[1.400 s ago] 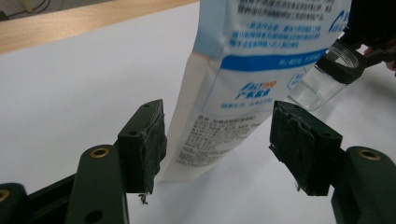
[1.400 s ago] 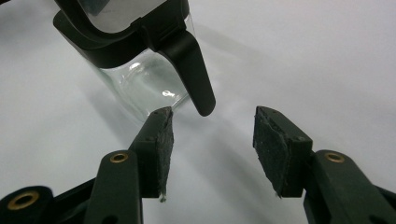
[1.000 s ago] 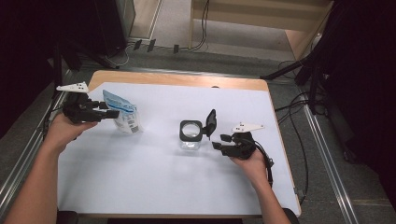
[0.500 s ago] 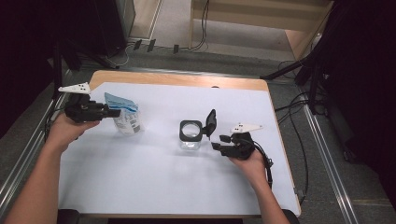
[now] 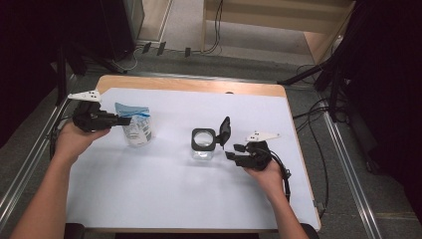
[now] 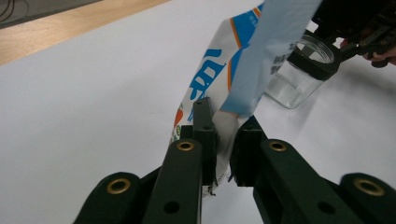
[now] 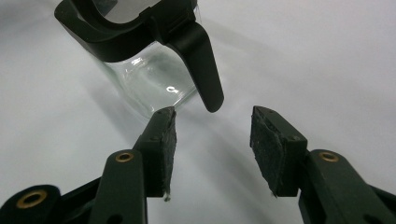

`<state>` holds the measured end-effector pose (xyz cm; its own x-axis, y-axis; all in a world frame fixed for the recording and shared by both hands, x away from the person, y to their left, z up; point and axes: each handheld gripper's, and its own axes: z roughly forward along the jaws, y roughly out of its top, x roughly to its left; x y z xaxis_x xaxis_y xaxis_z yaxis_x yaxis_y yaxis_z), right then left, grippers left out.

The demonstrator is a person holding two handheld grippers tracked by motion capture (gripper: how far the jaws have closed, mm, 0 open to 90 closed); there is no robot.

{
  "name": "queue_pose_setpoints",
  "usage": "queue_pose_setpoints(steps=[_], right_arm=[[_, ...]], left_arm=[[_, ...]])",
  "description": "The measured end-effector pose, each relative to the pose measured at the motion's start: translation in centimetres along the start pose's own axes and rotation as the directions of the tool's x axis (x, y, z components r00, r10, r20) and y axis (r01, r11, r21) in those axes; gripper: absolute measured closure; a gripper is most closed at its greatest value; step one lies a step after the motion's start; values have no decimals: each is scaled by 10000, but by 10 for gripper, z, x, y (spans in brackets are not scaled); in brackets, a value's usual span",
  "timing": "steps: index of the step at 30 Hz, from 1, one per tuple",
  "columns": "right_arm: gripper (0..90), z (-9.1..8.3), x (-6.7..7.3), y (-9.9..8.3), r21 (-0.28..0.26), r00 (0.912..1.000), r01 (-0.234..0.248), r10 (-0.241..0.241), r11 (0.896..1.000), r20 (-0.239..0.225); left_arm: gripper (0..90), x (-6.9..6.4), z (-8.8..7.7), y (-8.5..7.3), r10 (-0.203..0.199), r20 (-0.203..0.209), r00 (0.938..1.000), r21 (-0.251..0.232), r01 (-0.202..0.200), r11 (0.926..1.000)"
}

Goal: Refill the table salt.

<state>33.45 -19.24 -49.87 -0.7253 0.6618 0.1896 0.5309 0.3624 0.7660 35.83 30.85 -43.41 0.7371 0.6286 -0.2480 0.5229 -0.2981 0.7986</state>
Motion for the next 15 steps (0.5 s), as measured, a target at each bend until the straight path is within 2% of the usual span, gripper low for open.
queue_pose_setpoints(steps=[1, 3, 7, 12, 15], right_arm=[[520, -1, 0, 0, 6, 10000, 14, -14, 10000, 2], [528, -2, 0, 0, -4, 10000, -11, 11, 10000, -28], [543, -4, 2, 1, -46, 10000, 8, -8, 10000, -40], [555, -6, 7, 2, -151, 9999, 55, -57, 9999, -152], [561, -7, 11, 2, -112, 9999, 46, -48, 9999, -158]], left_arm=[[898, 0, 0, 0, -61, -37, 10000, -36, 61, 10000], [900, -1, 1, 1, -276, 71, 9996, -50, 277, 9996], [900, -4, 2, 5, -277, -48, 9996, -106, 277, 9996], [900, -6, -5, 9, -574, 131, 9983, -621, 581, 9964], [900, -11, -9, 12, -551, 179, 9983, -741, 563, 9957]])
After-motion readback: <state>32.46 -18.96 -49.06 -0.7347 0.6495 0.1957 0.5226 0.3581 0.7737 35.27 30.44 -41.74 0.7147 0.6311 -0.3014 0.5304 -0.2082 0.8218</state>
